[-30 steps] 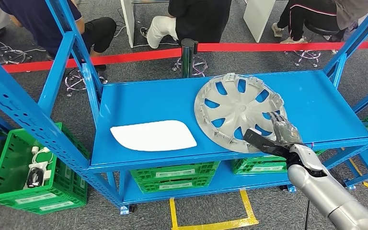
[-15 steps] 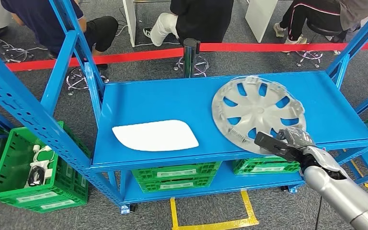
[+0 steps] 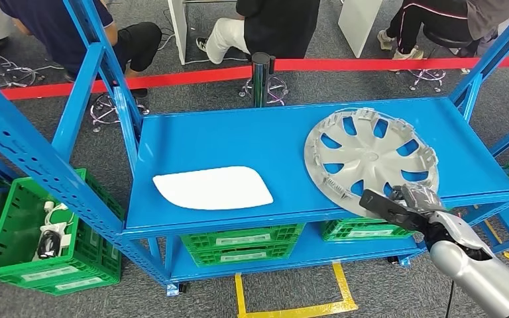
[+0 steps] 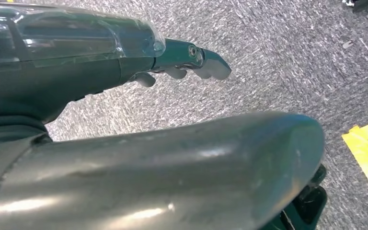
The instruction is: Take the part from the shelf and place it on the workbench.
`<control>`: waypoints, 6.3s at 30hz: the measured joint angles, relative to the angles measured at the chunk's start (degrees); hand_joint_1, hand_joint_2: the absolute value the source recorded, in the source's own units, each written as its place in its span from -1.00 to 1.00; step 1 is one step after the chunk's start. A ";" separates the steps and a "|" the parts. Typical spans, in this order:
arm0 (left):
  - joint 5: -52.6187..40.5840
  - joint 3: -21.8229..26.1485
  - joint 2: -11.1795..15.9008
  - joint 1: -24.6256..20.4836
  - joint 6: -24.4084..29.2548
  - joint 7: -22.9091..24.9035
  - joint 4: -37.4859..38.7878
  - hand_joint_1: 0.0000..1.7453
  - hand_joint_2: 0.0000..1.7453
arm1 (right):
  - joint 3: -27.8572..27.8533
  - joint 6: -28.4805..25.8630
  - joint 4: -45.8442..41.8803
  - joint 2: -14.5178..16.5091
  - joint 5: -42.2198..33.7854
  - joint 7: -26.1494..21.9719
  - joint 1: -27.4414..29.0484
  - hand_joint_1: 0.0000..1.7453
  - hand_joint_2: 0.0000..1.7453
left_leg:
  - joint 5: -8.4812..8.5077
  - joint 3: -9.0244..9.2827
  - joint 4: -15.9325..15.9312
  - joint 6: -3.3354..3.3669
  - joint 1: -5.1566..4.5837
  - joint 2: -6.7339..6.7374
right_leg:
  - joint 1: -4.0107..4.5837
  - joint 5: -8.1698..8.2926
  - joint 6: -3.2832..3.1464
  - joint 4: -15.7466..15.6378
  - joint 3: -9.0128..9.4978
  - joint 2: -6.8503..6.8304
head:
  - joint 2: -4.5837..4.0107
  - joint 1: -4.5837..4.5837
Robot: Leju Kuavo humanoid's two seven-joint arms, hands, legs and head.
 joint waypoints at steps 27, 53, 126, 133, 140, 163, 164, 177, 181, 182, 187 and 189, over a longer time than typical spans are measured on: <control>11.83 4.46 -1.20 -1.56 -0.26 -26.17 -0.02 -1.00 1.00 | -26.98 -26.27 -57.86 6.72 -30.29 -27.07 7.20 1.00 1.00 | -0.06 -0.16 -0.01 0.03 -0.14 -0.42 | -0.14 -0.20 0.03 0.23 -0.31 -0.05 | 0.00 -0.04; 12.33 7.32 -0.44 -1.61 -2.55 -27.07 -0.28 -1.00 1.00 | -20.92 -28.78 -65.32 19.16 -28.07 -37.16 18.53 1.00 1.00 | -0.23 0.06 -0.02 -0.21 -0.11 -0.26 | -0.13 -0.40 -0.16 0.25 -0.17 0.05 | 0.00 -0.08; 10.60 7.73 3.70 0.63 1.73 -20.56 -0.14 -1.00 1.00 | -6.16 -28.01 -50.48 24.52 -40.81 -43.00 12.76 1.00 1.00 | 2.64 -1.97 -1.45 -0.92 -0.73 0.39 | 0.94 0.18 -2.90 -2.24 2.15 0.93 | 0.00 0.31; 8.91 7.67 3.74 0.42 1.71 -18.03 -0.12 -1.00 1.00 | -6.01 -27.84 -50.77 24.61 -40.10 -41.49 10.97 1.00 1.00 | -5.65 -3.74 13.21 -2.79 0.52 -0.34 | 0.58 4.02 -3.00 -1.13 -3.74 0.48 | 0.00 -0.76; 9.42 7.62 4.33 0.03 2.78 -16.52 -0.08 -1.00 1.00 | -5.30 -27.47 -50.74 25.06 -41.36 -44.73 10.03 1.00 1.00 | -4.24 6.55 -2.39 -1.12 0.36 -0.25 | 0.16 6.05 -0.68 1.40 -7.32 0.16 | 0.00 -1.63; 9.68 7.60 4.12 0.43 3.74 -16.22 -0.02 -1.00 1.00 | -4.58 -24.20 -50.75 26.17 -45.42 -47.82 11.06 1.00 1.00 | -6.72 -5.33 14.47 -2.52 0.08 -0.25 | 0.88 3.46 -3.28 -1.36 -3.29 0.59 | 0.00 -1.48; 9.70 7.60 4.15 0.38 3.78 -16.21 -0.02 -1.00 1.00 | -4.58 -24.09 -50.75 26.19 -45.49 -47.79 11.06 1.00 1.00 | -4.96 -3.35 12.85 -2.39 0.06 -0.27 | 0.92 3.89 -3.18 -0.88 -4.34 0.58 | 0.00 -1.62; 9.15 7.57 4.09 -0.49 3.73 -16.09 -0.02 -1.00 1.00 | -4.54 -22.37 -50.51 26.44 -46.69 -47.70 11.61 1.00 1.00 | 0.37 3.12 -4.28 1.06 0.03 -0.28 | 0.08 -5.45 0.36 15.60 -9.94 0.91 | 0.00 -1.19; 8.85 7.41 4.26 -0.53 3.81 -15.57 -0.02 -1.00 1.00 | -4.46 -21.74 -50.15 26.48 -46.84 -47.70 11.01 1.00 1.00 | 2.11 -0.22 -3.00 0.05 0.20 -0.10 | -0.79 -0.60 1.19 8.28 -2.24 0.97 | 0.00 -1.08; 8.80 7.33 4.36 -0.58 3.85 -15.51 -0.02 -1.00 1.00 | -4.42 -21.64 -50.12 26.52 -46.85 -47.70 10.75 1.00 1.00 | 2.44 -0.85 -2.57 -0.32 0.14 -0.03 | -0.89 -0.45 1.14 4.11 0.40 1.16 | 0.00 -0.99; 8.73 7.15 4.90 -0.72 3.95 -15.36 0.01 -1.00 1.00 | -4.24 -21.37 -49.74 26.72 -46.88 -47.70 10.20 1.00 1.00 | 3.37 -3.32 -1.22 -2.24 0.19 0.48 | -0.57 -0.77 -0.88 -0.99 1.52 1.34 | 0.00 -1.57; 8.73 7.14 5.02 -0.71 3.93 -15.32 0.01 -1.00 1.00 | -4.20 -21.37 -49.64 26.75 -46.91 -47.70 10.19 1.00 1.00 | -1.37 -4.93 3.11 -2.67 0.44 0.35 | -0.41 0.29 -2.12 -0.81 0.03 1.00 | 0.00 -2.21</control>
